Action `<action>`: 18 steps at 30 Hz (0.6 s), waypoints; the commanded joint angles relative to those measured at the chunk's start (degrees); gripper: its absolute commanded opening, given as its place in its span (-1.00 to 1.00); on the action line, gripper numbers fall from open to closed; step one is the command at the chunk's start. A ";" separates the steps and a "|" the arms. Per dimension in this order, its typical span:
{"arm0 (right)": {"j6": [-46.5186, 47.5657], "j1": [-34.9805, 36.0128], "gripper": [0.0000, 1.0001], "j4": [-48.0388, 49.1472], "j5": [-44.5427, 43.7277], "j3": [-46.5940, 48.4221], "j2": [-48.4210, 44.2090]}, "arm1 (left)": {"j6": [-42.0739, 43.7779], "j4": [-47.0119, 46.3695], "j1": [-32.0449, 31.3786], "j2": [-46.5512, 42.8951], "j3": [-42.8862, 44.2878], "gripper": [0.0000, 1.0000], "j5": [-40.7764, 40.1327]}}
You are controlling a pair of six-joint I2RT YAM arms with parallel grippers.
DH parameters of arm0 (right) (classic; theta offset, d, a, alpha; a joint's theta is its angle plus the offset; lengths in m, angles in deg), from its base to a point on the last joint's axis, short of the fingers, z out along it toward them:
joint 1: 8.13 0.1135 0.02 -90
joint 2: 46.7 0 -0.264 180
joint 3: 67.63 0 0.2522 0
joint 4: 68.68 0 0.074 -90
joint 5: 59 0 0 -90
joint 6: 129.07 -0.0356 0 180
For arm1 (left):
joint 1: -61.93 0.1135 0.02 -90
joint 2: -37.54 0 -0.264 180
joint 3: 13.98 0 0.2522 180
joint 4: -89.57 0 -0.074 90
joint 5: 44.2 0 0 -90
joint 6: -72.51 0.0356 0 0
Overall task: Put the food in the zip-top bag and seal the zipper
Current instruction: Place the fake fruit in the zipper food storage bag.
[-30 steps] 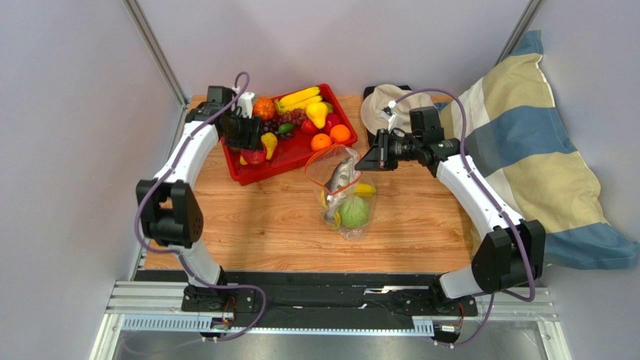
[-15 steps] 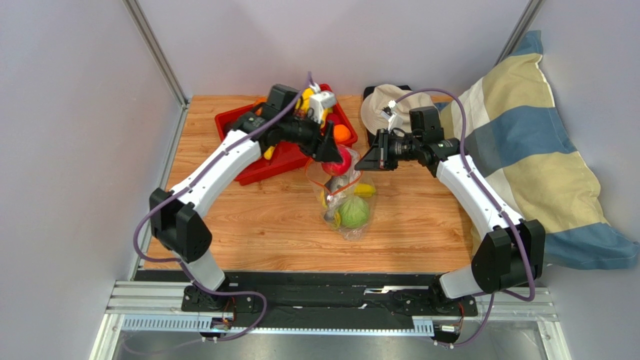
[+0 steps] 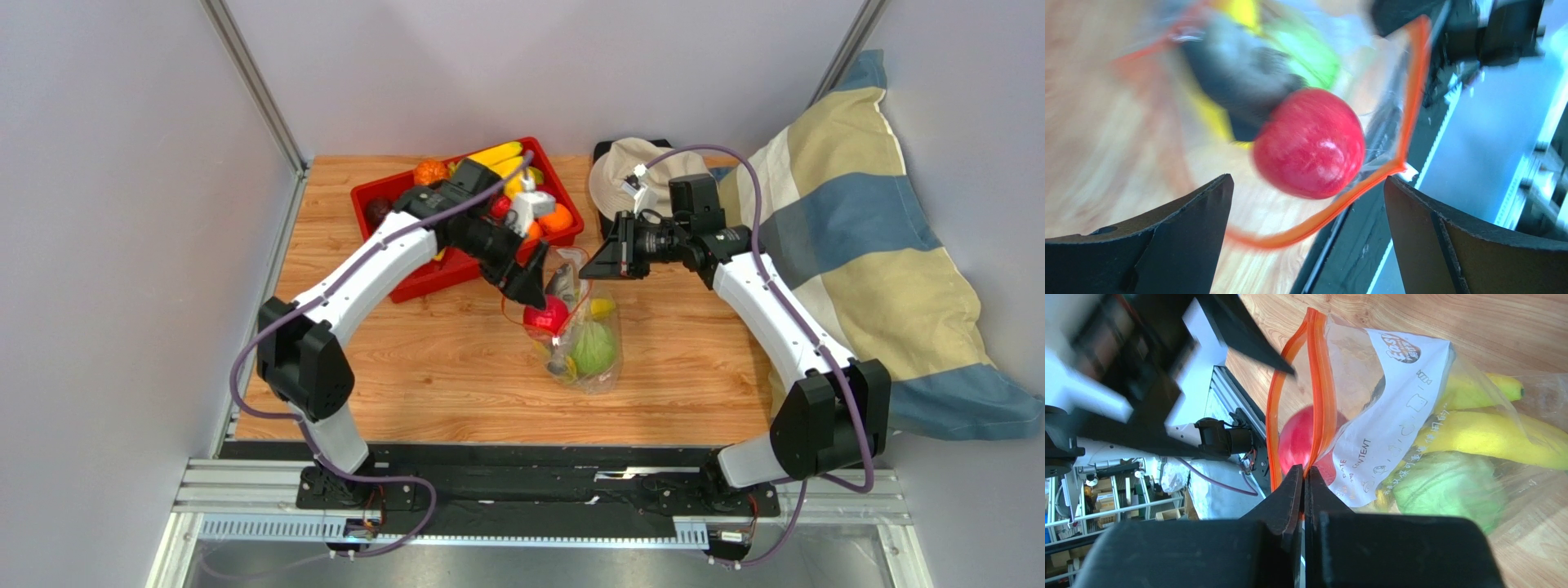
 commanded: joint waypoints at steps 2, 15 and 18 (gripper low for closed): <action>-0.27 -0.19 -1.00 3.26 1.69 1.14 -2.50 | -8.12 -10.20 14.86 -8.68 -2.01 0.97 1.59; 0.52 -0.37 -1.00 2.65 1.52 2.11 -1.88 | -5.07 -20.33 27.28 6.50 4.73 0.40 -24.16; 0.61 -0.37 -1.00 2.65 1.43 2.11 -1.88 | -4.63 -20.86 27.28 11.25 7.45 0.39 -24.69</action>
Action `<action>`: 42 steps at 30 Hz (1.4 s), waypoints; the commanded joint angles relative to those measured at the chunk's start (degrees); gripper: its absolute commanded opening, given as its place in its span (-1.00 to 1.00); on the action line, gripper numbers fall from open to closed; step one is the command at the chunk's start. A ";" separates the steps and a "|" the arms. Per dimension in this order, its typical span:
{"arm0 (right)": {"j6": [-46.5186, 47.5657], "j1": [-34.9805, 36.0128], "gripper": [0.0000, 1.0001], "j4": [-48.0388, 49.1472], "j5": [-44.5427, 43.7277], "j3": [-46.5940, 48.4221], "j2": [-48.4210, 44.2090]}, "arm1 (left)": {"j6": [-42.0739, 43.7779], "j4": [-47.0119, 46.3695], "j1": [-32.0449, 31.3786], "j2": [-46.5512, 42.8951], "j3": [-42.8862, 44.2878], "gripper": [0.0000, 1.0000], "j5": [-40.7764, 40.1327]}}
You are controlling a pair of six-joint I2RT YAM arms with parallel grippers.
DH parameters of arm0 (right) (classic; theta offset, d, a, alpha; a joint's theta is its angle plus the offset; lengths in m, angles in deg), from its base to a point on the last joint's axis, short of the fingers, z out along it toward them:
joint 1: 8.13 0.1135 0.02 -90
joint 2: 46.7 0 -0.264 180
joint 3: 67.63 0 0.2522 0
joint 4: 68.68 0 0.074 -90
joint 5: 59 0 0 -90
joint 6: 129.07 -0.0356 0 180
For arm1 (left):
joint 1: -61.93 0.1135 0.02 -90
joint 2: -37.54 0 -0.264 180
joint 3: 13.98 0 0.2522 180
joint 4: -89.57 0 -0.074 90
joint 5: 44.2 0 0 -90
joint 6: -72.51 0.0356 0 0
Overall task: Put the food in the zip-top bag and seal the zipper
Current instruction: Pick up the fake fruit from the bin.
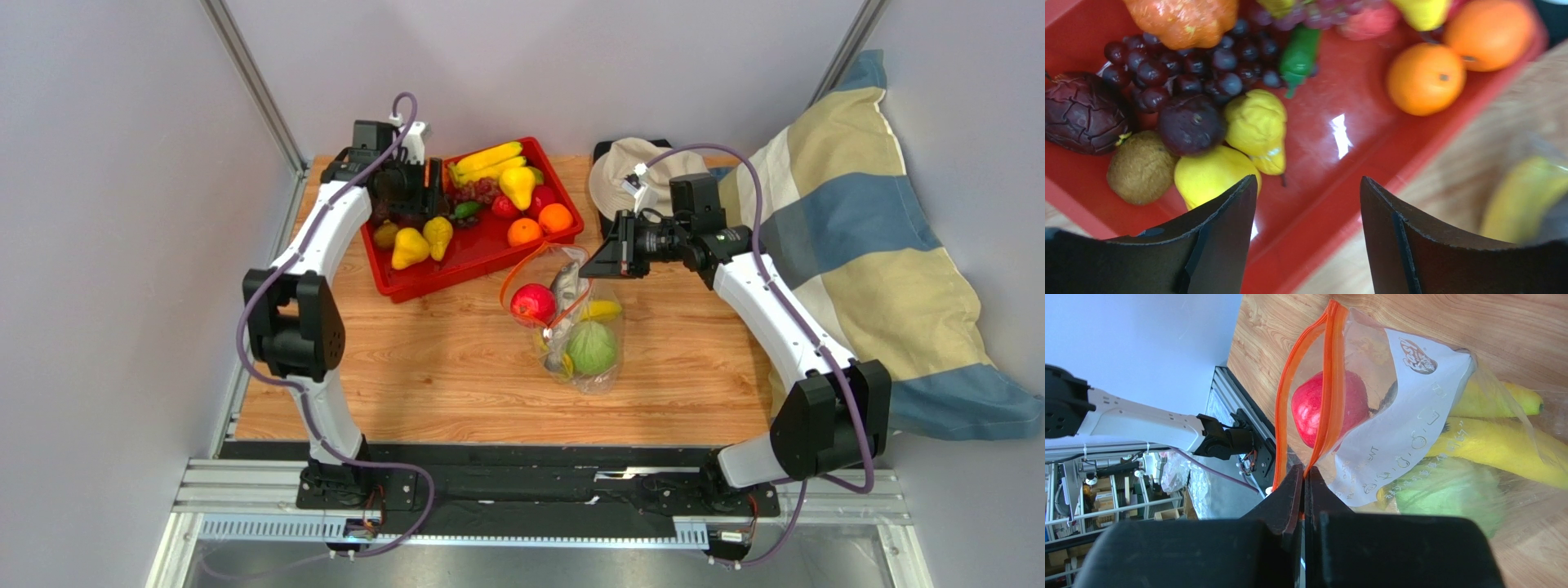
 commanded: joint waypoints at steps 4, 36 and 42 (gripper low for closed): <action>0.57 -0.52 -1.00 2.04 1.01 2.02 -1.58 | 2.61 -2.81 0.39 10.80 7.62 0.42 -6.06; 0.66 -0.87 -1.00 1.86 1.63 2.55 -0.34 | -6.07 -8.86 -4.52 -7.16 -0.08 -0.66 10.79; -1.19 -0.87 -1.00 3.35 2.16 2.46 0.18 | -12.41 -16.77 -13.92 -13.70 -7.74 -0.73 14.33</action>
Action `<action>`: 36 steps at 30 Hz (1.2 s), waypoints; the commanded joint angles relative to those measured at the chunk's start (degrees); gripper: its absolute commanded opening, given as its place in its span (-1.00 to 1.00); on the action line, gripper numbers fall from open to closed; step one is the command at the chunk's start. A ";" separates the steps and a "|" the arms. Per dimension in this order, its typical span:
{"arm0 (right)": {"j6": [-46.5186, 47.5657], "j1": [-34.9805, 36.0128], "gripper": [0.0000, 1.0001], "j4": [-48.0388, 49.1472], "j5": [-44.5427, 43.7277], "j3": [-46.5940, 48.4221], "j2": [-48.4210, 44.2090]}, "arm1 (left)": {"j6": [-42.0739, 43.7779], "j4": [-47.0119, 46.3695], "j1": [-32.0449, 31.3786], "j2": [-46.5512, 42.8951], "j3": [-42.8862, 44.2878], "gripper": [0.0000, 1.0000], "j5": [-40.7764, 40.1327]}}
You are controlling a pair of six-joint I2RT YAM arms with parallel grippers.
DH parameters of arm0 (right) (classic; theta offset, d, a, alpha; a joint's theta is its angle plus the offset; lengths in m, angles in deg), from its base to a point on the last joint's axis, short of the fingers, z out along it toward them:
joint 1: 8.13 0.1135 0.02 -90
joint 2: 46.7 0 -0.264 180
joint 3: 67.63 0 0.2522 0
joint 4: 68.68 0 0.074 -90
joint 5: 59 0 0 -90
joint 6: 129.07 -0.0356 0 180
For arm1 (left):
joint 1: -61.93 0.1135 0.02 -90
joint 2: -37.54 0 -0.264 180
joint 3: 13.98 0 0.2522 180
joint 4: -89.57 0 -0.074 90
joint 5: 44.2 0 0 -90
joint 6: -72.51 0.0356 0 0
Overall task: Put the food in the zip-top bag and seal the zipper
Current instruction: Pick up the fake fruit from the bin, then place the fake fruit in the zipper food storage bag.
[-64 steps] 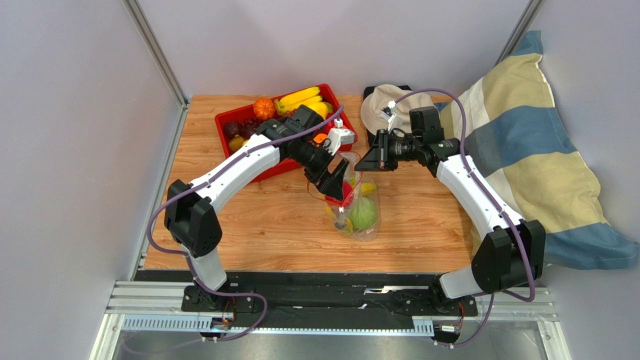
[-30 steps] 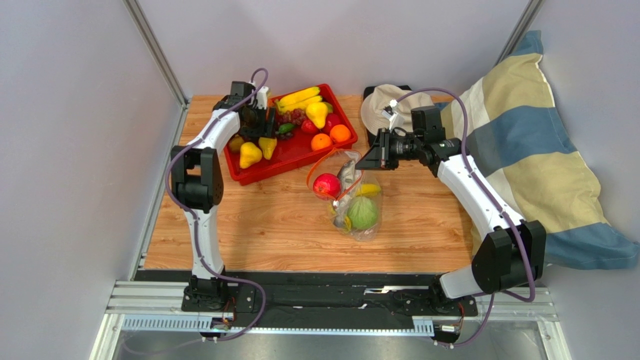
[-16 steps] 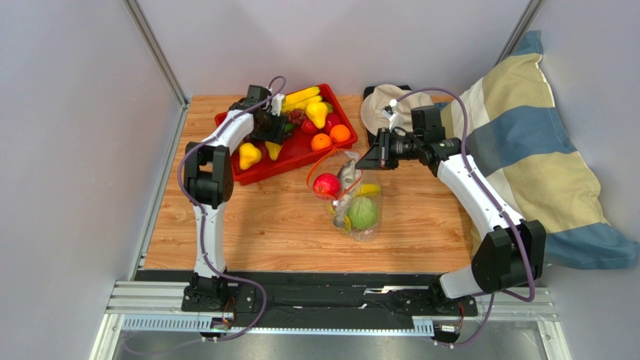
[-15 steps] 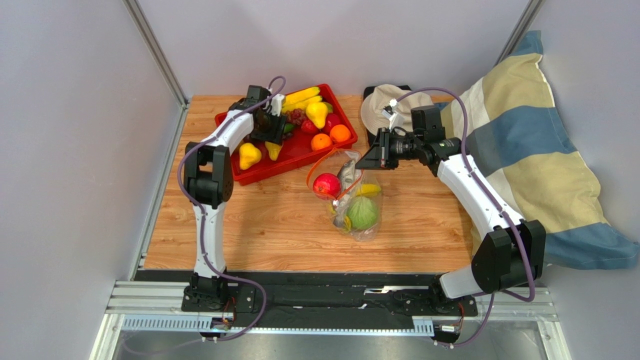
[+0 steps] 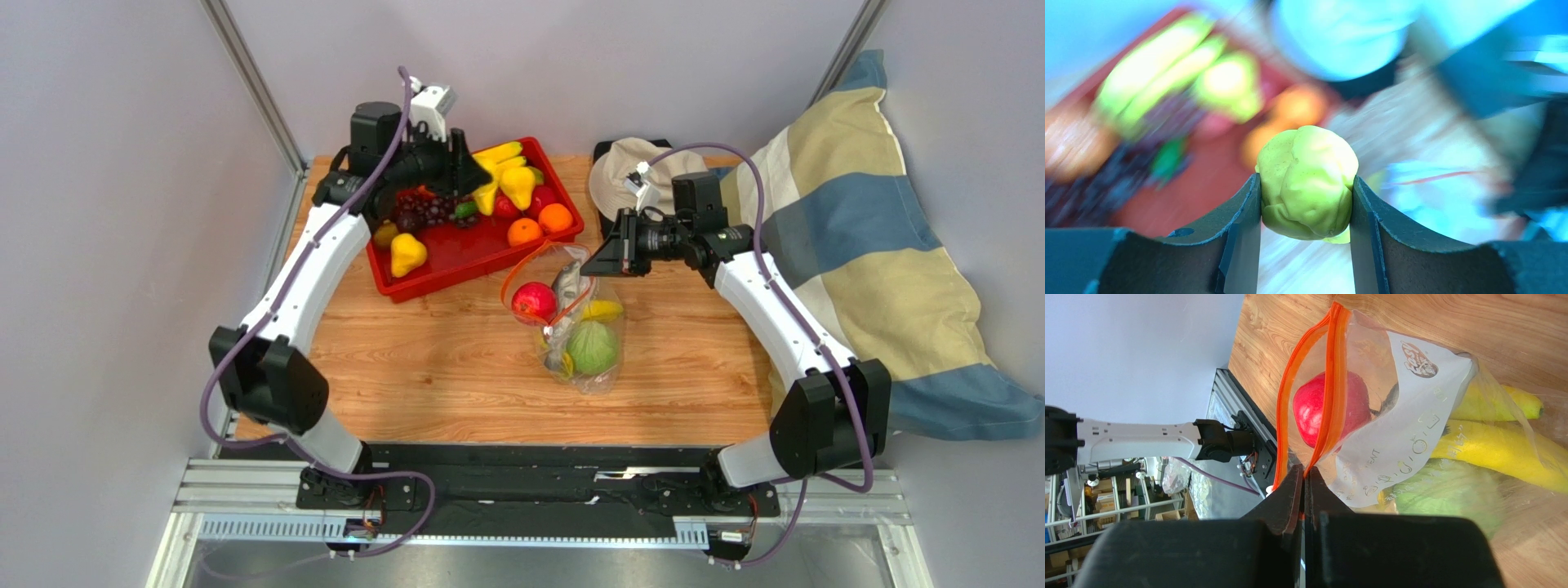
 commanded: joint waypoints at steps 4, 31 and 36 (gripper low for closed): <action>-1.72 -0.28 -1.00 3.44 1.72 2.17 0.01 | -9.44 -10.23 -12.75 -0.81 -7.46 -0.74 6.07; -1.37 -0.28 -1.00 4.76 5.06 1.38 -0.78 | -3.47 -6.89 -24.02 -4.40 -13.87 0.98 2.20; 0.56 -0.28 -1.00 3.36 6.81 1.29 -1.92 | -0.32 -9.62 -15.42 -12.13 -19.32 0.85 8.15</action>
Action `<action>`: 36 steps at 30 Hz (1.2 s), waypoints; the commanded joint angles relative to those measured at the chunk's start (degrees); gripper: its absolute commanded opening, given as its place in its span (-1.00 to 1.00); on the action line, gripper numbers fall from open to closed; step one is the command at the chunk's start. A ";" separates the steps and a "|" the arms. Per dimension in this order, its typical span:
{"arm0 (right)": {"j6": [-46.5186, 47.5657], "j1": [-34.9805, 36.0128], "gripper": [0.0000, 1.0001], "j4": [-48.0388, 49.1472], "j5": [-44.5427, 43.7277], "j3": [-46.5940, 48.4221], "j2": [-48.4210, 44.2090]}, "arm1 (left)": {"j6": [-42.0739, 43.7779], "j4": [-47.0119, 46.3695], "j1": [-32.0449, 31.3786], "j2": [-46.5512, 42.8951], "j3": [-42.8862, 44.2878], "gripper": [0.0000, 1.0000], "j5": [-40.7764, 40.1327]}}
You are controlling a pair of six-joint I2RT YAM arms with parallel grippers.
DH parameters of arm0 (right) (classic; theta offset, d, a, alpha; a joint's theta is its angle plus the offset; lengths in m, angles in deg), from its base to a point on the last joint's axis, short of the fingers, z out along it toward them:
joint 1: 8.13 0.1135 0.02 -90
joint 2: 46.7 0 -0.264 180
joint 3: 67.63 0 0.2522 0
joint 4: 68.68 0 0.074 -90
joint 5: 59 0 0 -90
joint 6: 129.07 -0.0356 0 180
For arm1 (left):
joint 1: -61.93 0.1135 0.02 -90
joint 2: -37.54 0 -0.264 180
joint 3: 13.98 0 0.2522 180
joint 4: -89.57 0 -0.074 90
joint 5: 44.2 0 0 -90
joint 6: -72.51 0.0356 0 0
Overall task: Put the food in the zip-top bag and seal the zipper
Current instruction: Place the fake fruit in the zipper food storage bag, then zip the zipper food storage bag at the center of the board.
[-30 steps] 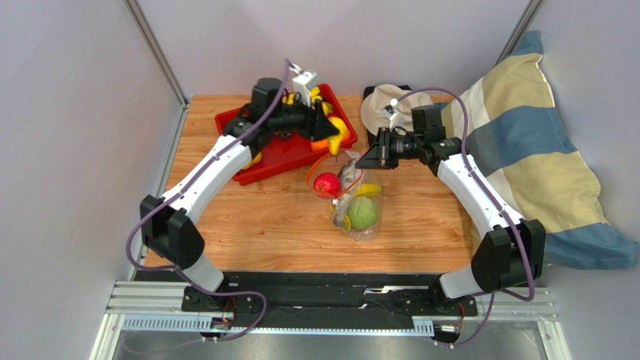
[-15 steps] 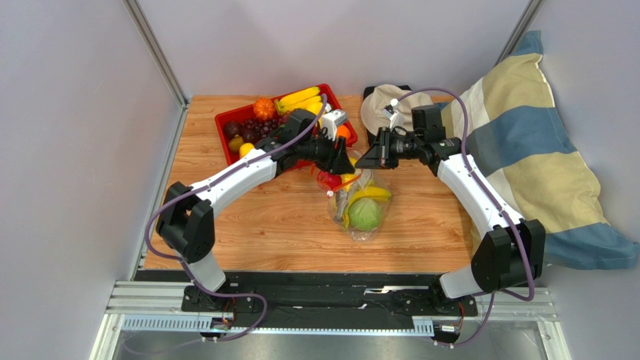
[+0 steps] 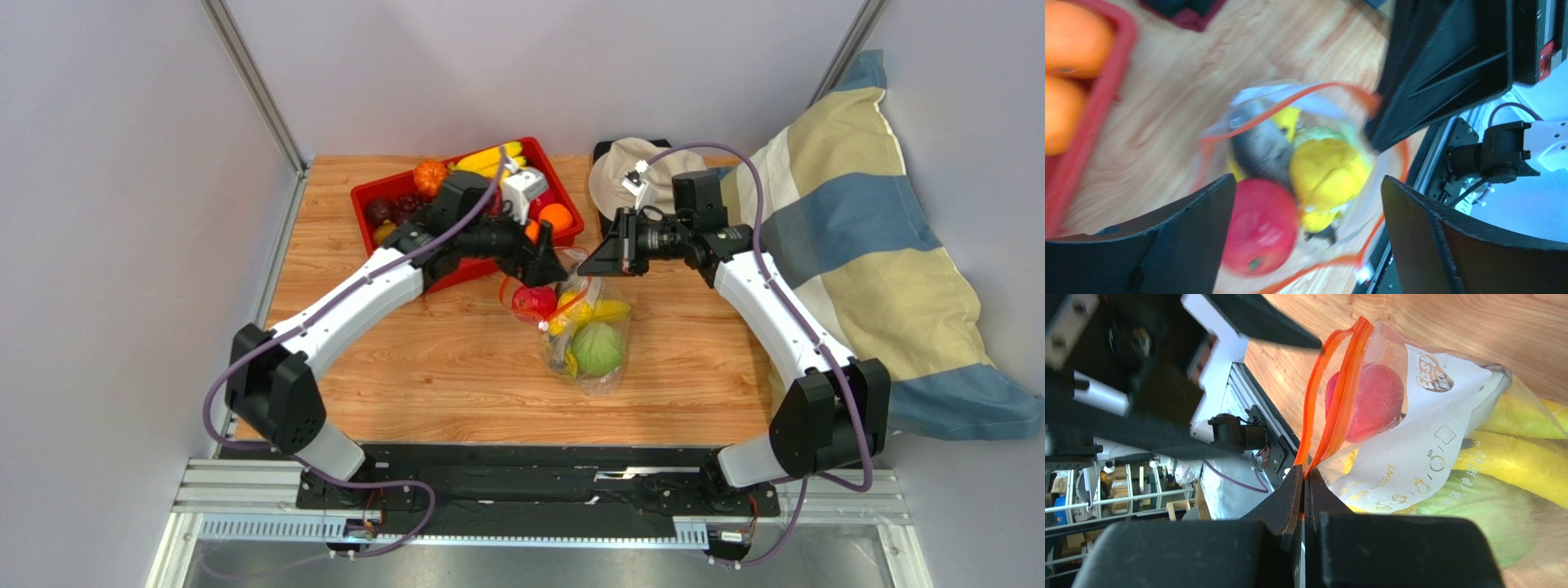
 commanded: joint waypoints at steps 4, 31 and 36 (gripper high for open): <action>4.35 -0.30 -1.00 1.28 6.18 1.23 -2.93 | 29.86 3.87 15.42 -13.18 -6.99 0.84 20.80; 9.11 1.54 -1.00 -2.50 10.68 0.17 -3.99 | 100.64 14.02 5.69 -14.08 -23.69 0.25 15.40; 9.72 2.33 -1.00 -3.12 10.85 0.17 -3.99 | 98.53 9.28 4.81 -15.48 -25.10 -0.18 14.52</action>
